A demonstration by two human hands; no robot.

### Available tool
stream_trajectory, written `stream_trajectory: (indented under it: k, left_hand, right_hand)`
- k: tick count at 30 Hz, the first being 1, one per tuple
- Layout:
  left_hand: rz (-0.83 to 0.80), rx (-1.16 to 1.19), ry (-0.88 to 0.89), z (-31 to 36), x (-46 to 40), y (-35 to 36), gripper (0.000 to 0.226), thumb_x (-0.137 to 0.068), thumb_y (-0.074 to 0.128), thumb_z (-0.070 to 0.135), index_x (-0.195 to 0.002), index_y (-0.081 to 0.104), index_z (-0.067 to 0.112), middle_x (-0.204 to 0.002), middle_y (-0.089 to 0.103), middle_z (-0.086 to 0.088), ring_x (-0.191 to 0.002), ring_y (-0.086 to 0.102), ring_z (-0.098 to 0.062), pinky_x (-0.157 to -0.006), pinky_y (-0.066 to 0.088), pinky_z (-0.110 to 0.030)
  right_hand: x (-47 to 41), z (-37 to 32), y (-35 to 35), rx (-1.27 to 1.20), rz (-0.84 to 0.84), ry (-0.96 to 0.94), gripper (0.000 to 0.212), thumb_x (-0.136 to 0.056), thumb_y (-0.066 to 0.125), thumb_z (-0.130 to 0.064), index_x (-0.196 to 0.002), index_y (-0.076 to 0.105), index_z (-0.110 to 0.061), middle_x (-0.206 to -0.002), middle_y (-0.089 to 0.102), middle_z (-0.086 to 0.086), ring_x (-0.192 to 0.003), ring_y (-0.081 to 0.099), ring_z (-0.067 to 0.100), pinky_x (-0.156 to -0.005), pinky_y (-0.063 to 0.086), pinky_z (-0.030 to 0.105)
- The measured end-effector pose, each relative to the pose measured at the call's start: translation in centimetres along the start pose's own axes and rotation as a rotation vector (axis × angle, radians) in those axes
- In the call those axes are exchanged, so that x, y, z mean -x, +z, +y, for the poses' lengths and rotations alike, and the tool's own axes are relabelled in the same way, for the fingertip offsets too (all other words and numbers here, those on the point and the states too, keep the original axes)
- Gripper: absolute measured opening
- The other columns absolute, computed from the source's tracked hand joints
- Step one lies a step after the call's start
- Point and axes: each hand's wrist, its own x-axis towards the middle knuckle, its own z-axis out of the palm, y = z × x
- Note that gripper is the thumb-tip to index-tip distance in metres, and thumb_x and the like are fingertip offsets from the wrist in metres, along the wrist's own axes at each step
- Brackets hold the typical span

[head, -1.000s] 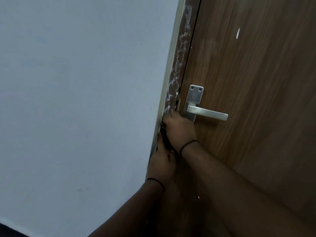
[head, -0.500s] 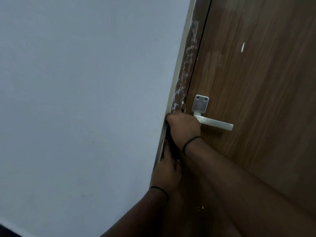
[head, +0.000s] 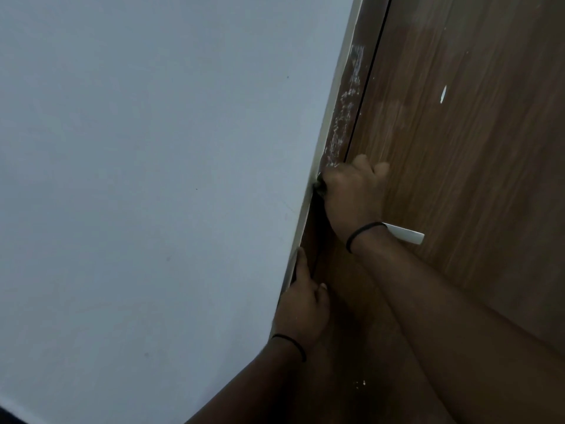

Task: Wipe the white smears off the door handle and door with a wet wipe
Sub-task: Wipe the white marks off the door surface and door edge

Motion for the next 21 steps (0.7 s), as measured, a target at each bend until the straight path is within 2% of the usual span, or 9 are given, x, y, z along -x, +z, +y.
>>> stream_trajectory:
  k: [2, 5, 7, 9, 12, 15, 17, 19, 21]
  left_hand:
    - [0.006, -0.005, 0.019, 0.2, -0.1, 0.2, 0.077, -0.092, 0.042, 0.043, -0.151, -0.008, 0.045, -0.069, 0.057, 0.023, -0.066, 0.061, -0.001, -0.060, 0.051, -0.013]
    - [-0.006, -0.009, 0.039, 0.3, -0.2, 0.2, 0.078, -0.090, 0.039, 0.047, -0.148, -0.013, 0.051, -0.070, 0.059, 0.022, -0.067, 0.062, -0.001, -0.059, 0.053, -0.015]
    - [-0.006, -0.015, 0.050, 0.6, -0.4, 0.0, 0.079, -0.090, 0.039, 0.046, -0.148, -0.014, 0.051, -0.076, 0.060, 0.025, -0.075, 0.061, 0.006, -0.053, 0.047, -0.010]
    - [-0.008, -0.021, 0.063, 1.0, -0.6, -0.2, 0.080, -0.091, 0.040, 0.044, -0.148, -0.016, 0.050, -0.083, 0.058, 0.033, -0.078, 0.059, 0.009, -0.051, 0.044, -0.008]
    - [-0.001, -0.003, 0.072, 1.6, -1.0, -0.3, 0.080, -0.093, 0.044, 0.038, -0.150, -0.012, 0.048, -0.079, 0.058, 0.032, -0.076, 0.059, 0.009, -0.052, 0.043, -0.005]
    - [0.015, 0.010, 0.079, 2.3, -1.5, -0.6, 0.079, -0.093, 0.045, 0.037, -0.152, -0.007, 0.044, -0.080, 0.059, 0.028, -0.079, 0.059, 0.007, -0.056, 0.044, -0.007]
    - [0.011, 0.010, 0.096, 2.8, -1.7, -0.9, 0.079, -0.093, 0.043, 0.037, -0.152, -0.009, 0.043, -0.087, 0.058, 0.029, -0.081, 0.058, 0.007, -0.057, 0.044, -0.006]
    - [0.014, 0.010, 0.100, 3.3, -2.1, -1.1, 0.081, -0.094, 0.045, 0.033, -0.151, -0.012, 0.044, -0.083, 0.060, 0.025, -0.082, 0.058, 0.008, -0.057, 0.044, -0.004]
    - [0.027, 0.009, 0.095, 3.9, -2.7, -1.3, 0.081, -0.096, 0.048, 0.029, -0.151, -0.010, 0.043, -0.068, 0.059, 0.014, -0.078, 0.058, 0.007, -0.054, 0.043, -0.005]
  right_hand:
    - [1.4, -0.3, 0.2, -0.042, -0.044, -0.104, 0.019, -0.076, 0.058, 0.000, -0.063, 0.065, -0.013, -0.058, 0.058, 0.004, -0.071, 0.054, 0.028, -0.072, 0.039, 0.039]
    - [2.8, 0.4, 0.7, -0.067, -0.122, -0.202, 0.011, -0.076, 0.074, -0.014, -0.067, 0.071, -0.019, -0.061, 0.063, -0.001, -0.074, 0.054, 0.025, -0.073, 0.037, 0.039]
    - [1.5, 1.1, 0.8, -0.046, -0.091, -0.134, 0.010, -0.077, 0.074, -0.016, -0.069, 0.070, -0.021, -0.062, 0.062, -0.002, -0.075, 0.054, 0.024, -0.074, 0.033, 0.038]
    - [-0.3, 1.2, 0.6, -0.046, -0.031, -0.030, 0.015, -0.077, 0.067, -0.006, -0.068, 0.066, -0.018, -0.062, 0.060, 0.000, -0.074, 0.052, 0.026, -0.073, 0.029, 0.037]
    - [-1.0, 0.7, 0.2, -0.091, -0.065, -0.009, 0.020, -0.075, 0.053, 0.004, -0.070, 0.065, -0.011, -0.065, 0.061, 0.005, -0.075, 0.052, 0.028, -0.075, 0.031, 0.039]
    - [0.1, 1.2, 0.3, -0.100, -0.187, -0.084, 0.015, -0.082, 0.058, -0.009, -0.077, 0.070, -0.017, -0.072, 0.066, 0.001, -0.082, 0.053, 0.027, -0.076, 0.030, 0.039]
    - [-0.5, 2.0, 0.3, -0.079, -0.165, -0.030, 0.014, -0.085, 0.060, -0.015, -0.080, 0.071, -0.022, -0.075, 0.067, -0.003, -0.084, 0.053, 0.022, -0.075, 0.027, 0.037]
    - [-1.9, 2.4, 0.3, -0.080, -0.084, 0.052, 0.015, -0.087, 0.060, -0.013, -0.082, 0.071, -0.022, -0.076, 0.067, -0.003, -0.085, 0.053, 0.022, -0.075, 0.027, 0.036]
    - [-2.8, 2.0, 0.2, -0.106, -0.058, 0.102, 0.016, -0.085, 0.060, -0.008, -0.082, 0.071, -0.019, -0.076, 0.067, -0.001, -0.084, 0.054, 0.023, -0.074, 0.028, 0.036]
